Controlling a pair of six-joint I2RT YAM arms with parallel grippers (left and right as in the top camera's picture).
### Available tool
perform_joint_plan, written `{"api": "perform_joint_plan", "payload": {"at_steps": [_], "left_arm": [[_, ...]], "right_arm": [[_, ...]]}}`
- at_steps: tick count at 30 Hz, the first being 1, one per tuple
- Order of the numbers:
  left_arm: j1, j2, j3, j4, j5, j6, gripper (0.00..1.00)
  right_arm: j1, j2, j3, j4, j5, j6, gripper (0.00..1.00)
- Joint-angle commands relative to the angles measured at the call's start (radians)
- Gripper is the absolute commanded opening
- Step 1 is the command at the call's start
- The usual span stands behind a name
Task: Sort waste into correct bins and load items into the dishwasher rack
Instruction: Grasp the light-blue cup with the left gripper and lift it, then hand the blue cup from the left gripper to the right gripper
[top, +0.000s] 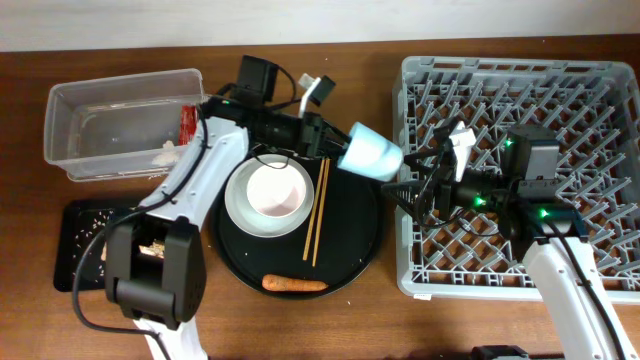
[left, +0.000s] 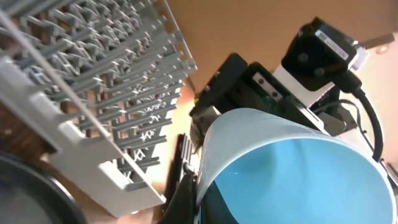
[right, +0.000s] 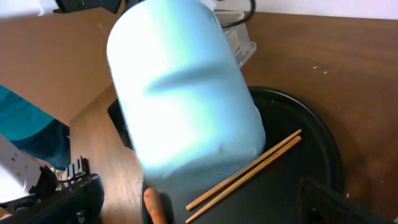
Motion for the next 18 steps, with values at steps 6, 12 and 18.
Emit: {"api": "perform_joint_plan", "payload": {"at_steps": [6,12,18], "left_arm": [[-0.063,0.003,0.015,0.003,0.029,-0.006,0.00],[-0.073,0.003,0.015,0.006,0.029,-0.006,0.00],[-0.073,0.003,0.015,0.006,0.029,-0.006,0.00]], "right_arm": [[-0.001,0.006,0.010,0.023,-0.128,-0.008,0.98],[-0.001,0.006,0.010,0.023,-0.144,-0.008,0.82],[-0.001,0.006,0.010,0.023,-0.136,-0.008,0.74]]}}
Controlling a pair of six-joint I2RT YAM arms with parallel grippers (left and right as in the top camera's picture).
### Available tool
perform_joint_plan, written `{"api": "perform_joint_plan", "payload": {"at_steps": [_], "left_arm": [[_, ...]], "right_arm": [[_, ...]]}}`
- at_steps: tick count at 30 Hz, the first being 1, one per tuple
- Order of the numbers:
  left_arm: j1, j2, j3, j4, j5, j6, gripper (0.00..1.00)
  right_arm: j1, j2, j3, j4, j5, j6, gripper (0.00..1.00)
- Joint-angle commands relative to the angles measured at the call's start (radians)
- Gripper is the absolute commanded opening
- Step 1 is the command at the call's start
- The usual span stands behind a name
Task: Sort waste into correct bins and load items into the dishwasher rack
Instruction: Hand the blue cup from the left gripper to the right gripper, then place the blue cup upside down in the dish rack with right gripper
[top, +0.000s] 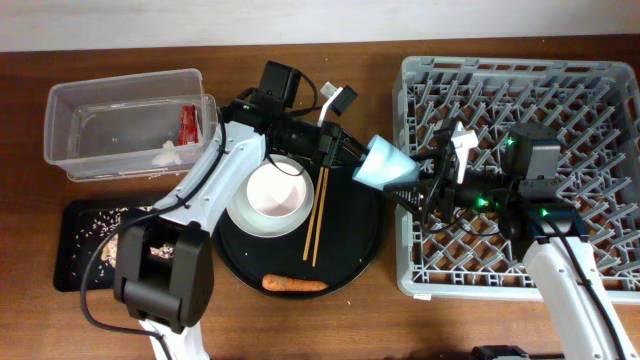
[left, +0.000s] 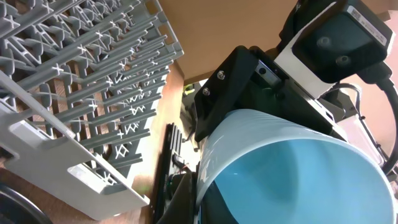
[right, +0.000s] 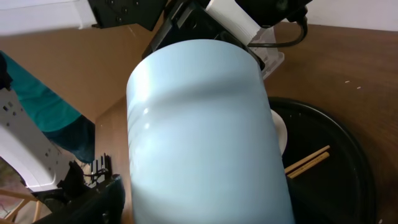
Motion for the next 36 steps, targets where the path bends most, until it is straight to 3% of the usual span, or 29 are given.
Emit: {"api": "perform_joint_plan", "payload": {"at_steps": [1,7,14,18,23,28,33,36], "left_arm": [[-0.002,0.003,0.015,0.004,0.014,-0.006,0.00],[-0.002,0.003,0.015,0.004,0.014,-0.006,0.00],[-0.001,0.003,0.015,-0.010,-0.159,-0.006,0.30],[0.000,0.003,0.015,-0.059,-0.304,-0.005,0.34],[0.051,0.003,0.015,-0.111,-0.364,-0.005,0.36],[0.159,-0.023,0.015,-0.290,-0.687,0.004,0.37],[0.219,-0.107,0.015,-0.443,-1.102,0.006,0.37],[0.223,-0.142,0.015,-0.495,-1.221,0.006,0.37]], "right_arm": [[0.000,0.005,0.010,0.000,-0.025,-0.003,0.73],[0.000,0.005,0.010,0.000,-0.024,-0.003,0.66],[0.000,0.004,0.010,-0.016,0.091,0.013,0.62],[-0.001,0.004,0.010,-0.036,0.165,0.013,0.57],[-0.002,-0.013,0.011,-0.082,0.290,0.016,0.56],[-0.002,-0.056,0.073,-0.289,0.553,0.023,0.54],[-0.002,-0.056,0.292,-0.616,0.836,0.122,0.52],[-0.029,-0.056,0.402,-0.728,0.996,0.175,0.52]]}}
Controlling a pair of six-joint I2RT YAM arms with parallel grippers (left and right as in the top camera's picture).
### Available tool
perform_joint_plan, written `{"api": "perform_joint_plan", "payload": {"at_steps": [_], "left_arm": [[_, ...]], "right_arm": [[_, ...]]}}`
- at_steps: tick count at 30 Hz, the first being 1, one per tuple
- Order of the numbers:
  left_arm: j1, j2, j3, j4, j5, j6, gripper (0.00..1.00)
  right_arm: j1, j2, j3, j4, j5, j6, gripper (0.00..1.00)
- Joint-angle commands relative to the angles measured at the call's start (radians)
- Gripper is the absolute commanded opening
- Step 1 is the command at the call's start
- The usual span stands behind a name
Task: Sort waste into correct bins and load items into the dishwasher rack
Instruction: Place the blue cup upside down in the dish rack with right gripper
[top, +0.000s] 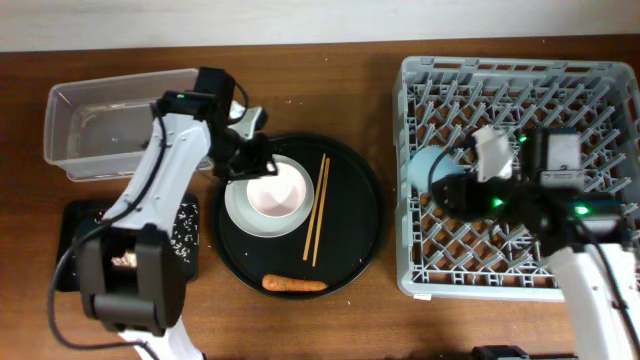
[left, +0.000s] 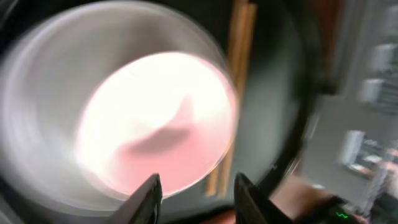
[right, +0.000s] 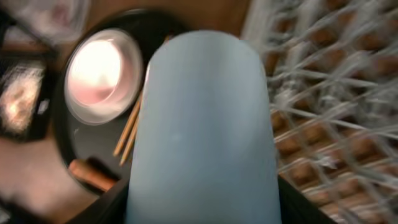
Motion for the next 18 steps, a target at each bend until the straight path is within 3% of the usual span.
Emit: {"api": "perform_joint_plan", "payload": {"at_steps": [1,11,18], "left_arm": [[0.005,-0.080,0.011,-0.044,-0.250,0.015,0.37],[0.005,-0.081,0.011,-0.063,-0.264,0.015,0.41],[0.005,-0.081,0.011,-0.063,-0.264,0.015,0.42]], "right_arm": [[-0.044,-0.014,0.127,-0.081,0.254,0.073,0.52],[-0.533,0.108,0.148,-0.232,0.317,0.098,0.51],[-0.595,0.299,0.147,-0.263,0.318,0.113,0.52]]}}
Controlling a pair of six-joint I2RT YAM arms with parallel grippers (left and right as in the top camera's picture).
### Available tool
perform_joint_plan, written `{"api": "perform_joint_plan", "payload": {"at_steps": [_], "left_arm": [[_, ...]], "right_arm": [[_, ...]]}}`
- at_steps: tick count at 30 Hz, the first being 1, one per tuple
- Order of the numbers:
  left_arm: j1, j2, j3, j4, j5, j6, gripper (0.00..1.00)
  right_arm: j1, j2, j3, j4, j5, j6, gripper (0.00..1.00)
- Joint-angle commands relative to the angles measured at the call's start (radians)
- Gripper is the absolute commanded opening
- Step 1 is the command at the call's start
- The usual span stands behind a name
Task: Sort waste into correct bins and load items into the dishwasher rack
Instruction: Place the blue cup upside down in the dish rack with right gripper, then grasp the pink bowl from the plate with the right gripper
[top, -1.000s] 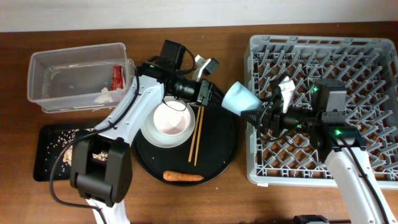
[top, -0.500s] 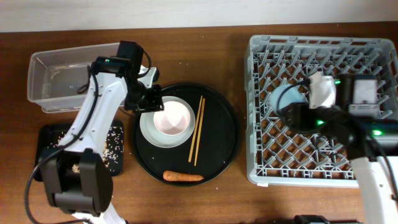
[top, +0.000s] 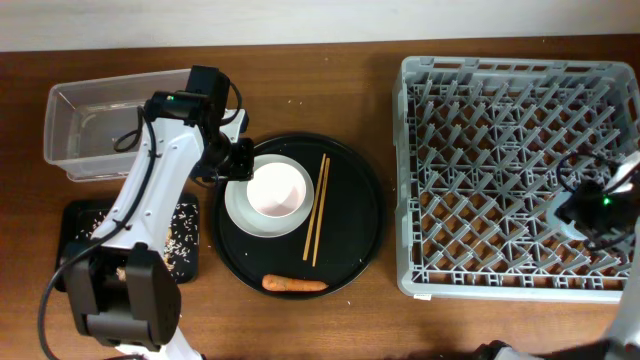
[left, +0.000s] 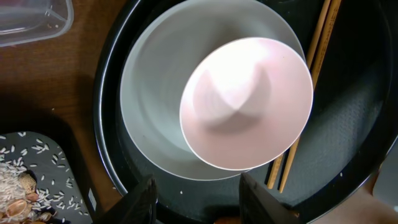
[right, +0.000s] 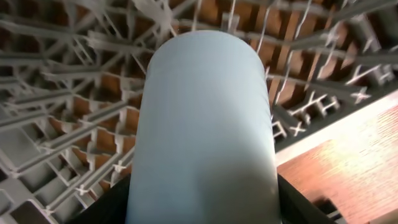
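Note:
My right gripper (right: 202, 205) is shut on a light blue cup (right: 202, 112), held low over the grey dishwasher rack (top: 500, 90) near its front right edge. In the overhead view this gripper (top: 585, 205) is at the rack's far right. Over the left rim of the black round tray (top: 350, 250) my left gripper (left: 202, 196) stands open with nothing between its fingers. It is beside a pink bowl (left: 245, 102) that sits on a grey plate (left: 149, 106). Wooden chopsticks (top: 316, 210) lie right of the bowl and a carrot (top: 294, 284) at the tray's front.
A clear plastic bin (top: 110, 130) stands at the back left. A small black tray (top: 90, 250) with rice and scraps lies in front of it. The rack fills the right side of the wooden table.
My right gripper has carried the blue cup from the rack's left part to its front right part. The left gripper stays open by the pink bowl, barely shifted.
First my left gripper held the blue cup out over the tray's right edge, towards the right gripper. Then the cup was right at the right gripper. Later the right gripper alone held it over the rack's left, the left gripper open above the bowl; now the cup is at the rack's right.

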Motion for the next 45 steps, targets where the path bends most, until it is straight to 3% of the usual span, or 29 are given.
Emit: {"api": "perform_joint_plan", "payload": {"at_steps": [1,3,5,7,12,20,23,28,31,38,41,45], "left_arm": [[0.003,-0.016,0.010,-0.002,-0.011,0.013,0.42],[0.003,-0.016,0.010,-0.002,-0.011,0.013,0.42],[0.003,-0.016,0.010,-0.002,-0.011,0.013,0.42],[0.003,-0.016,0.010,-0.002,-0.011,0.013,0.42],[0.003,-0.016,0.010,-0.005,-0.011,0.013,0.44],[0.003,-0.016,0.010,-0.012,-0.011,0.013,0.48],[0.003,-0.016,0.010,-0.013,-0.011,0.012,0.51],[0.003,-0.016,0.010,-0.039,-0.065,-0.011,0.54],[0.003,-0.016,0.010,-0.071,-0.120,-0.041,0.56],[0.029,-0.020,0.010,-0.137,-0.183,-0.138,0.60],[0.033,-0.031,0.010,-0.171,-0.268,-0.214,0.61],[0.038,-0.031,0.010,-0.177,-0.296,-0.232,0.61]], "right_arm": [[-0.003,0.085,0.013,-0.020,0.008,0.009,0.56],[-0.003,0.140,0.013,-0.022,-0.011,0.010,0.62],[-0.003,0.157,0.013,-0.021,-0.015,0.010,0.75],[-0.003,0.157,0.013,-0.016,-0.044,0.010,0.98],[-0.003,0.157,0.014,0.005,-0.384,-0.060,0.98],[0.042,0.080,0.016,0.031,-0.448,-0.107,0.97],[0.160,0.002,0.016,0.075,-0.456,-0.116,0.96],[0.510,-0.050,0.016,0.198,-0.448,-0.115,0.95],[0.706,-0.014,0.016,0.286,-0.411,-0.113,0.95],[1.063,0.177,0.016,0.494,-0.191,0.058,0.91],[1.142,0.287,0.016,0.594,-0.156,0.146,0.85],[1.203,0.425,0.016,0.727,-0.141,0.255,0.65]]}}
